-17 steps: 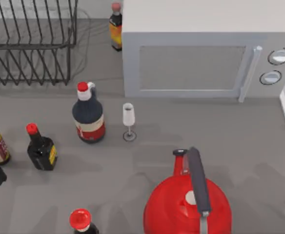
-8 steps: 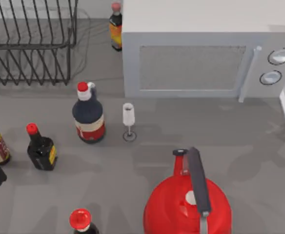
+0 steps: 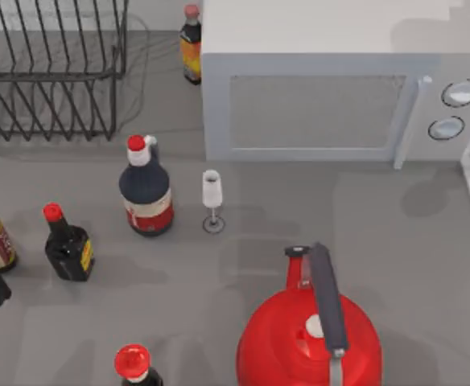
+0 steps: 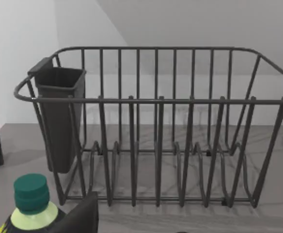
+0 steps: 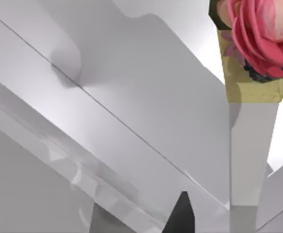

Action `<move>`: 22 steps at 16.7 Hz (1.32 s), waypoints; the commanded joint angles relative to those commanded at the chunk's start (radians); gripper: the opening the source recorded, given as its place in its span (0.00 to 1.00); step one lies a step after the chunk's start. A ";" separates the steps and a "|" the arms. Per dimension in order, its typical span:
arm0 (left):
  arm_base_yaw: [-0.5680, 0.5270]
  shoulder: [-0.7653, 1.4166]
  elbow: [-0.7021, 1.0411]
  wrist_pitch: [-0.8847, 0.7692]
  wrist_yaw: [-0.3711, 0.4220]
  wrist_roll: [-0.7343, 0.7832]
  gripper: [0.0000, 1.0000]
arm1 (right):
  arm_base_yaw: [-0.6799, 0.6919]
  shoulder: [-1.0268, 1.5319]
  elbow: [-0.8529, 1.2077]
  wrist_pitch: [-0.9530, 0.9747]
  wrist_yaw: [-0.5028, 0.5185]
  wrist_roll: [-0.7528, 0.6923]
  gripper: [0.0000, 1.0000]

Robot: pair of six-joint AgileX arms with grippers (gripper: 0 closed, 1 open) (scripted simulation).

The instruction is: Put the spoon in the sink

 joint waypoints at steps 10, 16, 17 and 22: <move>0.000 0.000 0.000 0.000 0.000 0.000 1.00 | 0.000 0.133 0.209 -0.036 -0.001 -0.016 0.00; 0.000 0.000 0.000 0.000 0.000 0.000 1.00 | 0.001 0.069 0.038 0.088 -0.002 -0.019 0.00; 0.000 0.000 0.000 0.000 0.000 0.000 1.00 | 0.001 0.052 -0.022 0.122 -0.002 -0.020 0.00; 0.000 0.000 0.000 0.000 0.000 0.000 1.00 | -0.003 -0.015 -0.255 0.274 -0.003 -0.018 0.00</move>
